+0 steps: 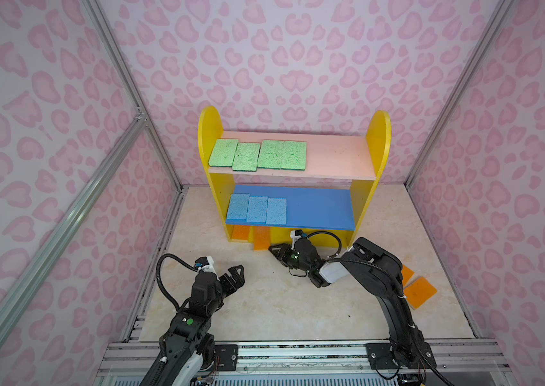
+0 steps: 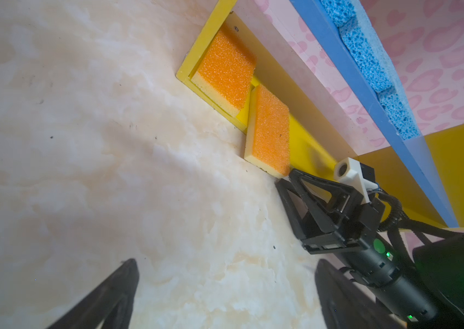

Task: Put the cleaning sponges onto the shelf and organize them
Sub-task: 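Push the orange sponge upright into the bottom compartment beside the first sponge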

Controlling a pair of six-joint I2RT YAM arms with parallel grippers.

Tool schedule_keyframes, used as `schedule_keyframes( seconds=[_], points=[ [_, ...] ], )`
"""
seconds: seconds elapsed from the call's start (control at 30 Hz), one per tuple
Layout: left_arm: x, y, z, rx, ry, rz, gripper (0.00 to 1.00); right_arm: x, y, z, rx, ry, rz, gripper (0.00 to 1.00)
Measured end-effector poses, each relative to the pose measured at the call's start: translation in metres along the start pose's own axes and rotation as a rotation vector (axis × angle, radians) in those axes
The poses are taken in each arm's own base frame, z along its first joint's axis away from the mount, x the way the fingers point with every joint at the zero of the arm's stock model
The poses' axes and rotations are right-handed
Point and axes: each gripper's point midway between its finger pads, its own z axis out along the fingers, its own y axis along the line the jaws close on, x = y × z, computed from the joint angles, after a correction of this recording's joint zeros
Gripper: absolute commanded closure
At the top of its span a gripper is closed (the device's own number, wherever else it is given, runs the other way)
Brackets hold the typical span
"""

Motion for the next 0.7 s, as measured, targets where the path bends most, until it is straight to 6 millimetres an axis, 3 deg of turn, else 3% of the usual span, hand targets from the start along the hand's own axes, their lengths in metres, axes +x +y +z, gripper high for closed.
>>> schedule_keyframes(
  seconds=[0.3,0.57,0.7],
  points=[
    [0.0001,0.0000,0.0001,0.000,0.001,0.007,0.03,-0.0030,0.0054,0.0078,-0.015,-0.007,0.008,0.77],
    [0.0002,-0.0002,0.0000,0.001,0.002,0.018,0.02,-0.0021,0.0088,0.0104,-0.021,-0.008,0.012,0.92],
    [-0.0001,0.0001,0.0000,0.000,0.001,0.019,0.02,-0.0025,0.0087,0.0104,-0.020,-0.011,0.012,0.91]
  ],
)
